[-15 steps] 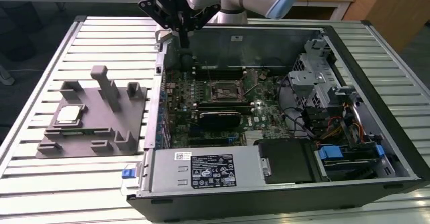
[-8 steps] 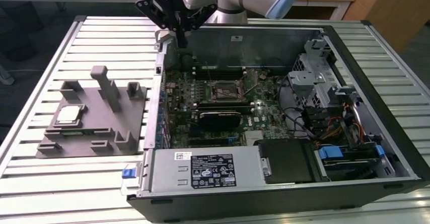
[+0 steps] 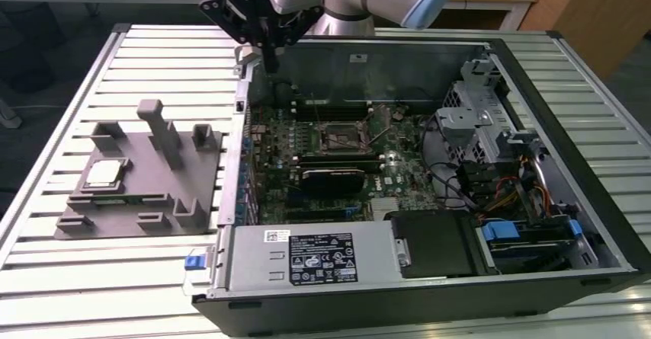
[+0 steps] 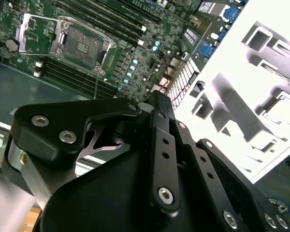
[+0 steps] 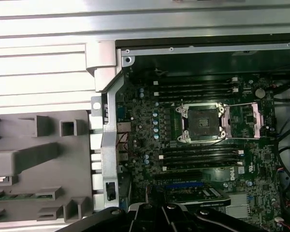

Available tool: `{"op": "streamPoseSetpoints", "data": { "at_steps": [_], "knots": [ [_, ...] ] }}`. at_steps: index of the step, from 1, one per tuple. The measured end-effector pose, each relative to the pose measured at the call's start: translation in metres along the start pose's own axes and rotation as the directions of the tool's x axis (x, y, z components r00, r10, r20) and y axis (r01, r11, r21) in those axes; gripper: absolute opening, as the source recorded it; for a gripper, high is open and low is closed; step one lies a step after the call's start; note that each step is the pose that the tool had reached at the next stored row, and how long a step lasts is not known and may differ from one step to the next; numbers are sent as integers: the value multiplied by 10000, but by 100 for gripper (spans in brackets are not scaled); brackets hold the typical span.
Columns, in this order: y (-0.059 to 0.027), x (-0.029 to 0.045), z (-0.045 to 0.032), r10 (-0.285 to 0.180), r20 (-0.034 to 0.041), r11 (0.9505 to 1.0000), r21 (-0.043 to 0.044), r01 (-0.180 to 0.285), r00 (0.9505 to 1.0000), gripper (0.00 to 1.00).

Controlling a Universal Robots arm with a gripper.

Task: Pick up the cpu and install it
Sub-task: 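Reach for the cpu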

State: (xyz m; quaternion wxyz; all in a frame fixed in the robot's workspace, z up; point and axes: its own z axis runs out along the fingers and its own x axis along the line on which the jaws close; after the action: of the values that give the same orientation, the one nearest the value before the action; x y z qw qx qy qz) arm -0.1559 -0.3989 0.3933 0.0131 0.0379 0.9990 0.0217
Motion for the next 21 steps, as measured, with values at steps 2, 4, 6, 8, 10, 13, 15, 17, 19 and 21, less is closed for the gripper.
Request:
{"op": "streamPoseSetpoints", "data": {
  "at_steps": [2, 4, 6, 8, 10, 13, 15, 17, 19, 21],
  "knots": [
    [-1, 13, 0, 0, 0, 10000, 0, 0, 10000, 11],
    [-2, 27, -1, 0, 0, 10000, 0, 0, 10000, 11],
    [-3, 41, -1, -1, 0, 10000, 0, 1, 10000, 11],
    [-4, 54, -2, 0, 0, 10000, 0, 0, 10000, 11],
    [-5, 68, -2, -1, 0, 10000, 0, 1, 10000, 11],
    [-7, 90, -2, 0, 0, 10000, 0, 0, 10000, 11],
    [-8, 106, -3, 0, 0, 10000, 0, 0, 10000, 11],
    [-9, 122, -3, 0, 0, 10000, 0, 0, 10000, 11],
    [-11, 140, -4, 0, 0, 10000, 0, 0, 10000, 11],
    [-12, 159, -4, 0, 0, 10000, 0, 0, 10000, 11]
  ]
}}
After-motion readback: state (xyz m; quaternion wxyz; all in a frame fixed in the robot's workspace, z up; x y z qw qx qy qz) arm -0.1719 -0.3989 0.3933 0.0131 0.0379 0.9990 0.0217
